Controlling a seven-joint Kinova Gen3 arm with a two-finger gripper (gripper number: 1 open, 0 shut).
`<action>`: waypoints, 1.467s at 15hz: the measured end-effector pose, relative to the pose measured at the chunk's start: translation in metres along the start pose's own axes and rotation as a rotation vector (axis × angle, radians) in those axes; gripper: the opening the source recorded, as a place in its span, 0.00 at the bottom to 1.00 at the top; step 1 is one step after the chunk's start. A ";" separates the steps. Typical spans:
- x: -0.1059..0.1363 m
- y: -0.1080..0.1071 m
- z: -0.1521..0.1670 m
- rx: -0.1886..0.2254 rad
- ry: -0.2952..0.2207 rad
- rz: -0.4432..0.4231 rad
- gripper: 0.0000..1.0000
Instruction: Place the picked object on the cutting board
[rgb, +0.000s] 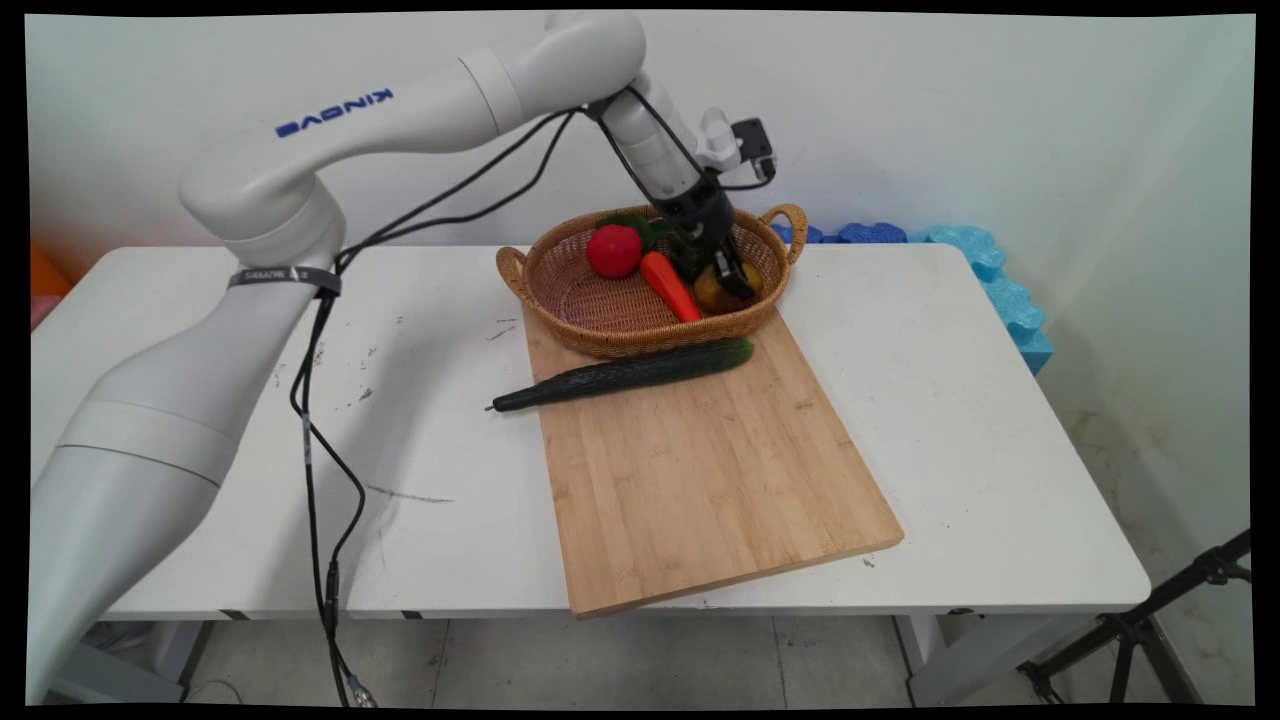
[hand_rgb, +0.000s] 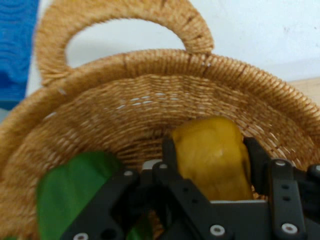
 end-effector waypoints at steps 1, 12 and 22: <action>0.001 0.001 -0.010 0.018 0.005 -0.012 0.00; 0.009 0.105 -0.162 -0.014 0.205 -0.159 0.00; -0.034 0.190 -0.143 -0.012 0.138 -0.193 0.00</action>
